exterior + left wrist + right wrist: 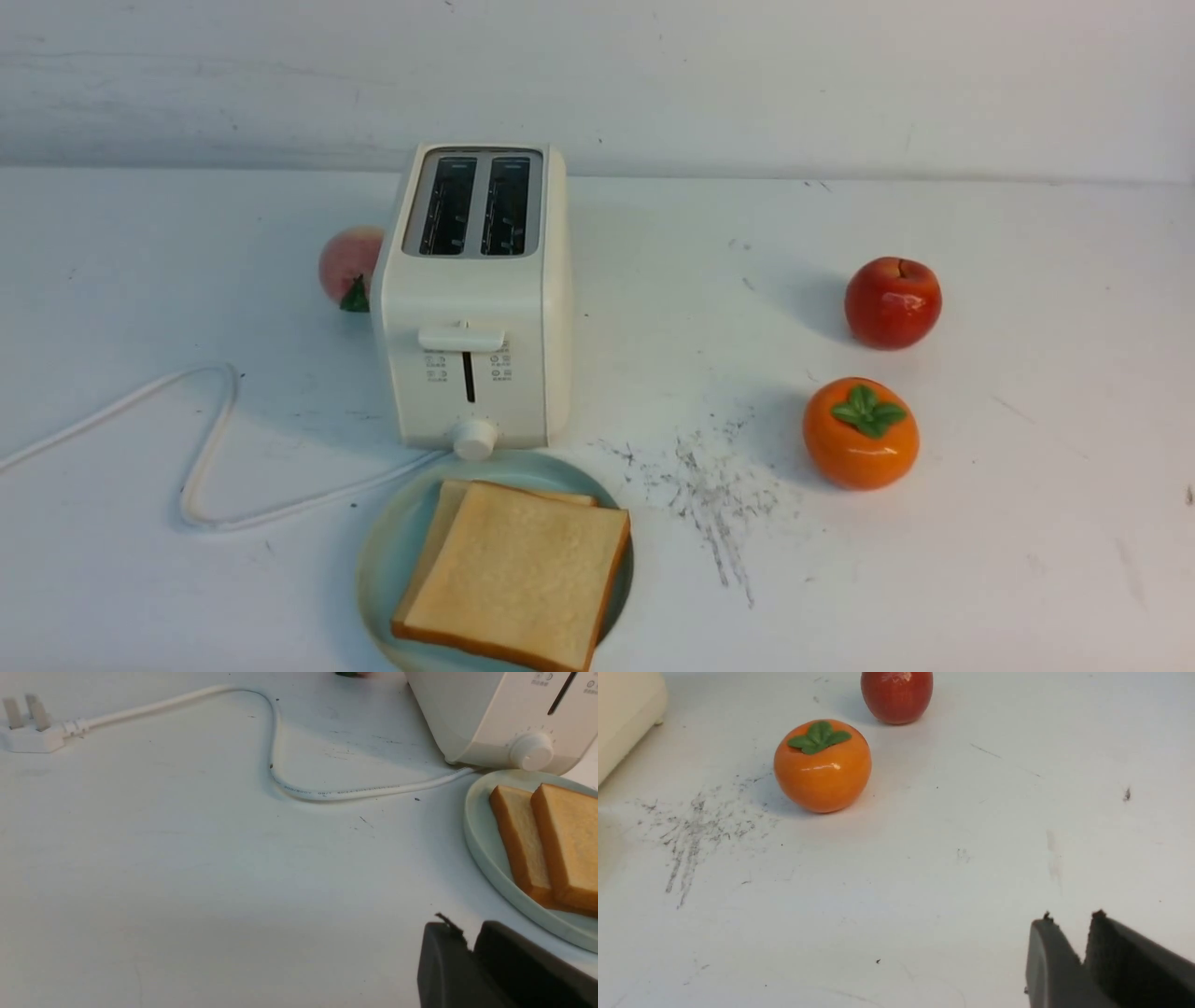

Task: Take toasted bread from bread machine on white table place on plate.

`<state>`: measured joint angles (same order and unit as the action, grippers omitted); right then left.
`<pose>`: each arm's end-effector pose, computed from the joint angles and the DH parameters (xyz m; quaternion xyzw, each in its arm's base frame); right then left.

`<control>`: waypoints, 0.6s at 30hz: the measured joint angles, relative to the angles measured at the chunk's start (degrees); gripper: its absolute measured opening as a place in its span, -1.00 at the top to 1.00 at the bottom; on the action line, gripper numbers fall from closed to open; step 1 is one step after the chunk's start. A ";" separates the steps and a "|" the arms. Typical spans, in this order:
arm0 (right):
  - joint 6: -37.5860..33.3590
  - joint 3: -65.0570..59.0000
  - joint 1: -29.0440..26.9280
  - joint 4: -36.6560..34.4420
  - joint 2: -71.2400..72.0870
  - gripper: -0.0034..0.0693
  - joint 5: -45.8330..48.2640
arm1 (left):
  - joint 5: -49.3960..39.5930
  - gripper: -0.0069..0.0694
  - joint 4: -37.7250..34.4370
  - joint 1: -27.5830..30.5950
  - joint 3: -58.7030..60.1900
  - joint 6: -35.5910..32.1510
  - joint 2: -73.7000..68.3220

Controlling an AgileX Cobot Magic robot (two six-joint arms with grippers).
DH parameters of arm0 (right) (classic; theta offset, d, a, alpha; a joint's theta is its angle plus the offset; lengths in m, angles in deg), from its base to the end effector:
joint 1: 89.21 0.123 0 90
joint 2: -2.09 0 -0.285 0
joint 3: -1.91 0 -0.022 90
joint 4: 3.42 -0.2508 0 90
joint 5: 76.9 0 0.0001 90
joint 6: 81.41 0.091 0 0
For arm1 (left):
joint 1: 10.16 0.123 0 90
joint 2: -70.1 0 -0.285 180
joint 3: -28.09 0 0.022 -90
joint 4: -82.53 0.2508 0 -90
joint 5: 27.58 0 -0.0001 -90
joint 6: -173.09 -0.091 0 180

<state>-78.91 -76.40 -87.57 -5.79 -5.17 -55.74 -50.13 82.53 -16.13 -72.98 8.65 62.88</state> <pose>0.0527 0.0029 0.1741 0.0170 0.8022 0.0390 0.5956 0.0519 -0.0054 0.1683 -0.0679 0.8097 -0.1089 0.5726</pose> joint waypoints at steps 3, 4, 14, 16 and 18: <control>0.00 0.01 -0.11 0.00 0.00 0.54 0.00 | 0.00 0.58 0.00 0.00 0.02 0.00 0.00; 0.00 0.01 -0.11 0.00 0.00 0.54 0.00 | 0.00 0.58 0.00 0.00 0.02 0.00 0.00; 0.00 0.01 -0.11 0.00 0.00 0.51 0.00 | 0.00 0.54 0.00 0.00 0.02 0.00 0.00; 0.00 0.01 -0.11 0.00 0.00 0.50 0.00 | 0.00 0.54 0.00 0.00 0.02 0.00 0.00; 0.00 0.06 -0.11 0.00 0.00 0.49 0.00 | 0.00 0.53 0.00 0.00 0.02 0.00 0.00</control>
<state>-78.91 -76.34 -87.68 -5.79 -5.17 -55.74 -50.13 82.53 -16.13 -72.96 8.65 62.88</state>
